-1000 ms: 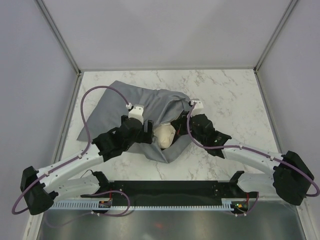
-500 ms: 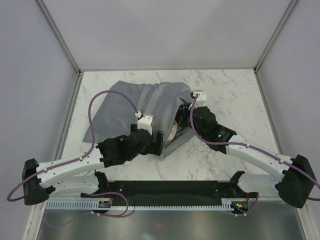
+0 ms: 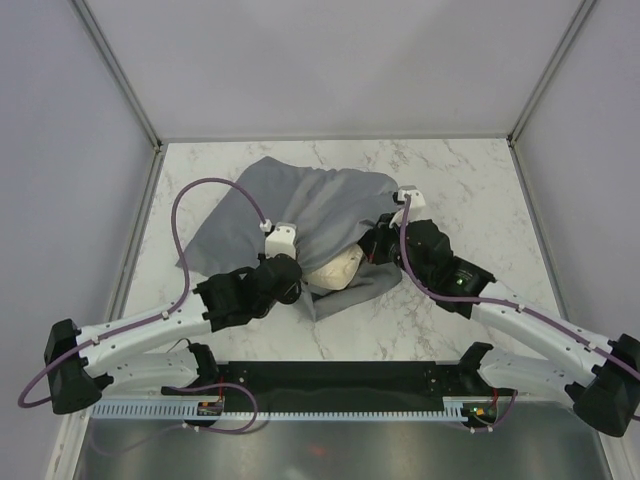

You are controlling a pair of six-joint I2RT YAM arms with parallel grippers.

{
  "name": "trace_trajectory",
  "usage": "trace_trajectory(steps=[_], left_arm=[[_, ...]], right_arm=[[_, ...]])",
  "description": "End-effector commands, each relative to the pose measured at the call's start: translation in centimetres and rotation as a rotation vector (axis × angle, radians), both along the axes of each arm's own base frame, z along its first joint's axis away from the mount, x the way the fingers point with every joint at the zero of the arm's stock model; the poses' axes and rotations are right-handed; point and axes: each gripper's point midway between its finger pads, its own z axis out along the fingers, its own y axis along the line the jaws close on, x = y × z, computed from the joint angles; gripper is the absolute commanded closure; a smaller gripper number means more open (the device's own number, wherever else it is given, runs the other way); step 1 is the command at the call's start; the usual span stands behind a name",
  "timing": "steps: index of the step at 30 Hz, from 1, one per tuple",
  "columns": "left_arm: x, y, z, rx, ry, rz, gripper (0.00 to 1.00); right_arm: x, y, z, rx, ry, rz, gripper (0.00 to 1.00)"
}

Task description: Remove the pillowcase from the pillow

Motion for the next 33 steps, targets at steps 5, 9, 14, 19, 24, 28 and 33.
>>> trace_trajectory(steps=[5,9,14,19,24,28,33], left_arm=[[4.0,4.7,0.2,0.093,-0.05,0.158,0.92],[5.3,4.6,2.2,0.082,-0.084,0.161,0.92],[7.5,3.7,2.8,0.119,-0.089,0.143,0.87],[11.3,3.8,1.5,0.157,-0.054,0.158,0.77],[13.8,2.4,-0.3,0.171,-0.004,0.104,0.32],[13.1,1.3,1.6,0.087,-0.016,0.054,0.03],[9.8,0.3,4.8,-0.033,-0.025,-0.083,0.0]], right_arm=[[-2.1,-2.3,3.8,0.063,-0.091,0.007,1.0],[-3.1,-3.1,3.3,0.052,-0.08,0.019,1.0],[-4.2,-3.2,2.0,0.053,-0.058,0.055,1.0],[-5.4,-2.9,1.5,0.072,-0.041,0.109,1.0],[-5.9,-3.1,0.9,0.076,-0.024,0.121,1.0],[-5.6,-3.2,-0.3,0.058,0.0,0.097,1.0],[-4.5,-3.1,-1.1,0.04,0.014,0.051,1.0]])
